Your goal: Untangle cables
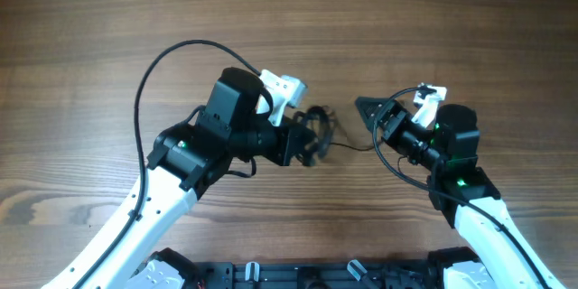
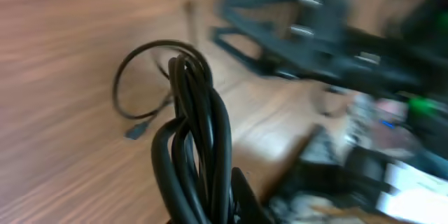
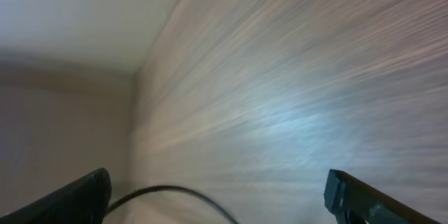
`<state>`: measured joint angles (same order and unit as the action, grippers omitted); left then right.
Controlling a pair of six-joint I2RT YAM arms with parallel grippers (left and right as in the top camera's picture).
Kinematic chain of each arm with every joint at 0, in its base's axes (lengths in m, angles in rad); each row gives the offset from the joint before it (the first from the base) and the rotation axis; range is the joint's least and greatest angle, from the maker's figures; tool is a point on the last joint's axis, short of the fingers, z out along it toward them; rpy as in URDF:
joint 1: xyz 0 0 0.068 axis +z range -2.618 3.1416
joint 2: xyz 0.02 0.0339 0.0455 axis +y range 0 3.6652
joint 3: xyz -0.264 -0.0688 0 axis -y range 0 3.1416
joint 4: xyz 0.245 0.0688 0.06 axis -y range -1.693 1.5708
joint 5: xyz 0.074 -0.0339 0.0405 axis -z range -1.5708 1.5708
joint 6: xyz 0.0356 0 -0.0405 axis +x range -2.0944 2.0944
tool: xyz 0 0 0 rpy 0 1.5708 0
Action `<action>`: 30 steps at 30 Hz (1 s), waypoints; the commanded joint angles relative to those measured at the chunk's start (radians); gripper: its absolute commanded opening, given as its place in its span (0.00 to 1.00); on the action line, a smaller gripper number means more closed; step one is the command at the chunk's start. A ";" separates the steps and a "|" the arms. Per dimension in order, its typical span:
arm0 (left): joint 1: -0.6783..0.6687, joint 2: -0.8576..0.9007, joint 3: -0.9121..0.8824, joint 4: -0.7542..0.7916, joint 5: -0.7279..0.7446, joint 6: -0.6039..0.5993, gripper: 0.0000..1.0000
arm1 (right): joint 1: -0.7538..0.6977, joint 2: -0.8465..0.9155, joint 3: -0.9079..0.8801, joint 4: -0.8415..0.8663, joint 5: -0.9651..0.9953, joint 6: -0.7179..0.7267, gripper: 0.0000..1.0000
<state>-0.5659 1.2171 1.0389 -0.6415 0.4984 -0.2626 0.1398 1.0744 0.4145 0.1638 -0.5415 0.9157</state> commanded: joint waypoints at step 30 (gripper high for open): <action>-0.080 -0.019 0.013 -0.025 -0.238 0.521 0.04 | -0.005 -0.016 -0.002 0.097 -0.288 0.142 1.00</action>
<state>-0.6369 1.2171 1.0389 -0.6659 0.2764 0.2352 0.1402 1.0611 0.4137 0.2527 -0.9615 1.0615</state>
